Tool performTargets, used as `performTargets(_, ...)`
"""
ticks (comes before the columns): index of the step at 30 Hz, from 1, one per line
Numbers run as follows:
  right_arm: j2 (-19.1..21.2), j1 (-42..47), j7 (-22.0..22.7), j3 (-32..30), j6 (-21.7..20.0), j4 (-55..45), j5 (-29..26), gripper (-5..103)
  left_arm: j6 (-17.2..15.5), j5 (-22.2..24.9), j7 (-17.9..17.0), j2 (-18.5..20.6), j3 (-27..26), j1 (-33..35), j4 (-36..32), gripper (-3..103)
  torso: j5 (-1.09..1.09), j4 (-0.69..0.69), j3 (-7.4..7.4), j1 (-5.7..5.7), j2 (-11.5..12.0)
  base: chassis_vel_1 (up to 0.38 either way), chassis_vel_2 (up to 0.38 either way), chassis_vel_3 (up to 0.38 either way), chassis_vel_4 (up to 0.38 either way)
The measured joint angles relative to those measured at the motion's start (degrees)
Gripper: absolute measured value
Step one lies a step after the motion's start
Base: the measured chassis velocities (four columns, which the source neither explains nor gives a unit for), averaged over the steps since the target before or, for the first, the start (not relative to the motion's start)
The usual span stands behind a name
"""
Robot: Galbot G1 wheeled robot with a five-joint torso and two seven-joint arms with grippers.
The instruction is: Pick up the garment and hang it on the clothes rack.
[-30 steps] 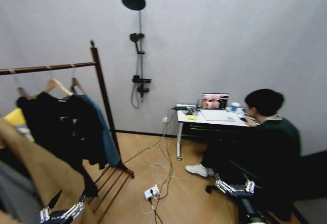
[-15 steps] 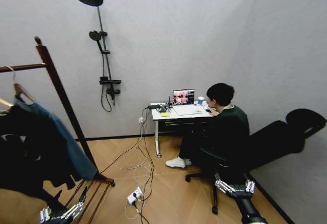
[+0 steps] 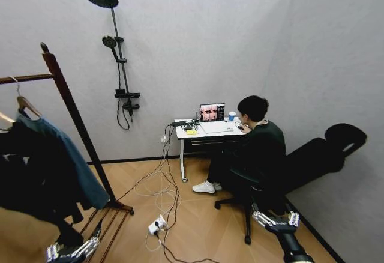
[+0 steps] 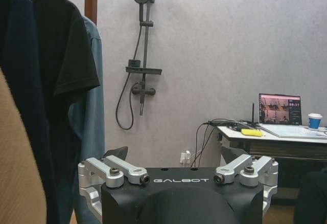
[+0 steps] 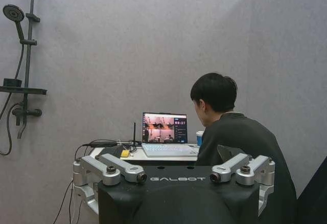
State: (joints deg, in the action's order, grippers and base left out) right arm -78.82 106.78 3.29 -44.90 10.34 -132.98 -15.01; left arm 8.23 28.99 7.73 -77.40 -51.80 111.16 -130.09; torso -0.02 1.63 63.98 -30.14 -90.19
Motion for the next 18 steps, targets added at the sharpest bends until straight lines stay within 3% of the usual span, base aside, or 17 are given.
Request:
performTargets(8, 0.0, 0.0, 0.0, 0.0, 0.0, 0.0, 0.0, 100, 0.0, 0.0, 0.0, 0.0, 0.0, 0.0, 0.0, 100, -0.02, 0.0, 0.0, 0.0, 0.0, 0.242, -0.279, -0.251, 0.284)
performTargets(18, 0.0, 0.0, 0.0, 0.0, 0.0, 0.0, 0.0, 100, 0.0, 0.0, 0.0, 0.0, 0.0, 0.0, 0.0, 100, 0.04, 0.02, -0.01, 0.03, 0.0, 0.335, -0.332, -0.331, 0.34)
